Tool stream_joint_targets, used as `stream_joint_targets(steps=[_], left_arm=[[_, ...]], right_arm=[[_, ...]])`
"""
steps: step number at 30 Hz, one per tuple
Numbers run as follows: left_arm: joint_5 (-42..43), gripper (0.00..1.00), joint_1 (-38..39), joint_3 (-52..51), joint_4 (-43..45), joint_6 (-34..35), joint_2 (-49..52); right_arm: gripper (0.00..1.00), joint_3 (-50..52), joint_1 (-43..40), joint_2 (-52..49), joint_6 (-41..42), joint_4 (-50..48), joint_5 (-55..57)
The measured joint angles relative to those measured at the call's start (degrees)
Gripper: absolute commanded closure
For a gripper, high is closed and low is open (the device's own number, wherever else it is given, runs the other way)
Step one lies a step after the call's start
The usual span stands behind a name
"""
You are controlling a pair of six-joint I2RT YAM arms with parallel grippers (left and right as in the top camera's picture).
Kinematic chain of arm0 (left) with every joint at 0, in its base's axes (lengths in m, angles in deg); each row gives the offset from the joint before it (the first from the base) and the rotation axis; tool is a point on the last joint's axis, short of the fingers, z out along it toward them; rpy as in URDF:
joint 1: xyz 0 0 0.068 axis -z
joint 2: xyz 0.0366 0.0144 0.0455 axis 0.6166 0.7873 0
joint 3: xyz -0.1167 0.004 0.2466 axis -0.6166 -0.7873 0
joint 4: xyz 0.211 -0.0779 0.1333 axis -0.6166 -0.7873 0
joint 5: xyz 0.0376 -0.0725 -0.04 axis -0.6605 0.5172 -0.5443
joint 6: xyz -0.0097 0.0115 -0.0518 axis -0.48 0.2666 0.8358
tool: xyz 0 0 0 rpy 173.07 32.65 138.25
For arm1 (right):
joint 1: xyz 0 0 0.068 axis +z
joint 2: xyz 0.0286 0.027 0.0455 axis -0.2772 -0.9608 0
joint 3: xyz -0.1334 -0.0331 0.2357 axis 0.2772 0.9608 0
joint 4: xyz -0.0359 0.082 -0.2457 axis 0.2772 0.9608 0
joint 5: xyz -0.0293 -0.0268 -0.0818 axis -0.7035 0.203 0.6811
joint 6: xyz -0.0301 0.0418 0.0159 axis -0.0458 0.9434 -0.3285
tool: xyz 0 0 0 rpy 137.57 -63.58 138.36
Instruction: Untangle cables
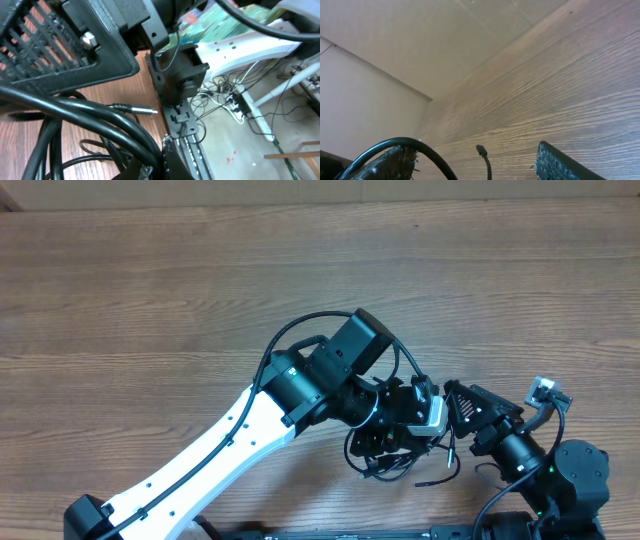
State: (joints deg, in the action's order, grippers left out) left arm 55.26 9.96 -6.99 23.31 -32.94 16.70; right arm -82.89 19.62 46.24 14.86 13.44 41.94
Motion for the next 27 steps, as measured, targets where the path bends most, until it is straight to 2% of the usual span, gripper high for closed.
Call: stream_joint_targets(steps=[4,19,27], left_arm=[[-4.0,0.96,0.0,0.0,1.2,1.5,0.0],[-19.1,0.96,-0.2,0.0,12.6,17.9,0.0],[-19.3,0.96,-3.5,0.0,10.1,14.0,0.0]], right_arm=[[0.25,0.0,0.0,0.0,0.1,0.2,1.9],[0.25,0.0,-0.1,0.0,-2.1,1.8,4.3],[0.25,0.0,-0.1,0.0,-3.3,2.1,4.3]])
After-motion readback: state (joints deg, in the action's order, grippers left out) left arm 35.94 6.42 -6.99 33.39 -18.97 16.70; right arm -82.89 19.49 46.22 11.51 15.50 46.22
